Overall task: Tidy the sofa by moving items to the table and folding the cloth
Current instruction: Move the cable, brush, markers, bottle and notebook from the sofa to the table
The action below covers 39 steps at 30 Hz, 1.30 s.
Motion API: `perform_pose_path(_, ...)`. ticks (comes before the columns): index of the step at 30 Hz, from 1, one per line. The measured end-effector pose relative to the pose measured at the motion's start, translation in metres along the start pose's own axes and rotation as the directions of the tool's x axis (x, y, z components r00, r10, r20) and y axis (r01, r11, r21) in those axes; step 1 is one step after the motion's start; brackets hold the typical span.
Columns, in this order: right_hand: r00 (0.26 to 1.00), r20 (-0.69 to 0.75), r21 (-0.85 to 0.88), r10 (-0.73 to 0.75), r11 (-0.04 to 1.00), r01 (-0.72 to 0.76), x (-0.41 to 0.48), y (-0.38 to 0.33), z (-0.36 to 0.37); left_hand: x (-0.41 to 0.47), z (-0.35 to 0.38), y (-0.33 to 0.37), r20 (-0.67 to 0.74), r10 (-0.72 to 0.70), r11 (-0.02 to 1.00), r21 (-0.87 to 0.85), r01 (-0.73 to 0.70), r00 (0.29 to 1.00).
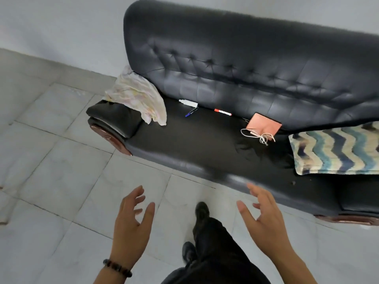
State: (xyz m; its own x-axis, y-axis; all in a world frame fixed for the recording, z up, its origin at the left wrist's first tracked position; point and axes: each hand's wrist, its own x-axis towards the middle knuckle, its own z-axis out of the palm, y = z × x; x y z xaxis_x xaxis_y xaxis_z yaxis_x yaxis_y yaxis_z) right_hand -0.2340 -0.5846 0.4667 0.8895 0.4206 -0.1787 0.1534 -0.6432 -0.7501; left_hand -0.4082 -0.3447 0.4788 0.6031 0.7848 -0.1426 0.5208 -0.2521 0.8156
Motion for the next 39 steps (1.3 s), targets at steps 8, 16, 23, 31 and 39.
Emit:
perform_pose_path(8, 0.987, -0.004, 0.093, 0.164, 0.982, -0.163, 0.196, -0.038, 0.07, 0.233, 0.033, 0.026, 0.098, -0.067, 0.993, 0.108, 0.057, 0.993)
perform_pose_path(16, 0.961, 0.063, 0.127, 0.268, 0.953, -0.275, 0.372, -0.08, 0.12, 0.424, 0.055, 0.047, 0.186, -0.068, 0.988, 0.152, 0.04, 0.98)
perform_pose_path(23, 0.926, 0.029, 0.074, 0.377, 0.923, -0.378, 0.502, -0.026, 0.235, 0.582, 0.16, -0.049, 0.279, -0.077, 0.994, 0.094, 0.053, 0.957)
perform_pose_path(31, 0.936, -0.031, -0.021, 0.349, 0.937, -0.35, 0.668, 0.079, 0.404, 0.772, 0.353, -0.185, 0.418, 0.164, 0.949, 0.182, -0.259, 0.893)
perform_pose_path(39, 0.893, -0.156, -0.129, 0.421, 0.888, -0.441, 0.776, 0.13, 0.483, 0.862, 0.471, -0.235, 0.618, 0.356, 0.6, 0.424, -0.679, 0.701)
